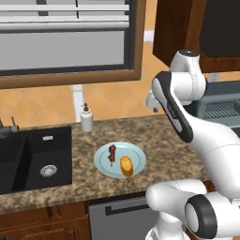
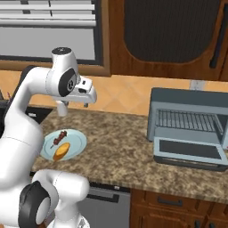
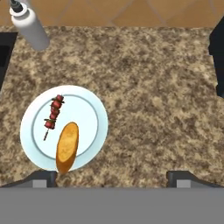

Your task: Pick up the kebab skewer and baguette bread, and place them inside the toaster oven. Close the toaster oven door and start by setting the timer.

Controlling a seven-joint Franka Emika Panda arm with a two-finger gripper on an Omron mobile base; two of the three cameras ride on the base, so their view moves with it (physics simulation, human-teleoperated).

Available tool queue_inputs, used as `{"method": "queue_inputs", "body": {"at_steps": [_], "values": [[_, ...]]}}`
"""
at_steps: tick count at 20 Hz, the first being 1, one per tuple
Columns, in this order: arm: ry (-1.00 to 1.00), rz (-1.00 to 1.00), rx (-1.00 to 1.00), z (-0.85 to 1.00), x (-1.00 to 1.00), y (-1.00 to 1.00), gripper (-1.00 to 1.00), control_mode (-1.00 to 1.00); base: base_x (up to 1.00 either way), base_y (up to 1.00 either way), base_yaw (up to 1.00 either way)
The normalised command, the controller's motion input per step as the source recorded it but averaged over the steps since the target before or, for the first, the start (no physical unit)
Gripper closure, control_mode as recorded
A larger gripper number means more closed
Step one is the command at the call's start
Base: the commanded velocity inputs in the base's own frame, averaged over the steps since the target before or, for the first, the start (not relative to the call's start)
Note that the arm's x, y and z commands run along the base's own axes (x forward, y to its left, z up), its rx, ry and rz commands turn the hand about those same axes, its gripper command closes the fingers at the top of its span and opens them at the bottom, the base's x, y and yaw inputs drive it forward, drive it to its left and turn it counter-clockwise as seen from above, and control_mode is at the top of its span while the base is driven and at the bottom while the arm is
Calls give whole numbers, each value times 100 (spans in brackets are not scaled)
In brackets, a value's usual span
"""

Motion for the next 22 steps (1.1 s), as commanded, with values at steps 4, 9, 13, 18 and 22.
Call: {"method": "queue_inputs", "body": {"at_steps": [4,9,13,18,22], "values": [[0,0,0,0,0,0,-100,100,5,-53,0],[0,0,0,0,0,0,-100,100,5,-55,0],[0,0,0,0,0,0,-100,100,8,-45,0],[0,0,0,0,0,0,-100,100,0,-3,0],[0,0,0,0,0,0,-100,100,0,0,0]]}}
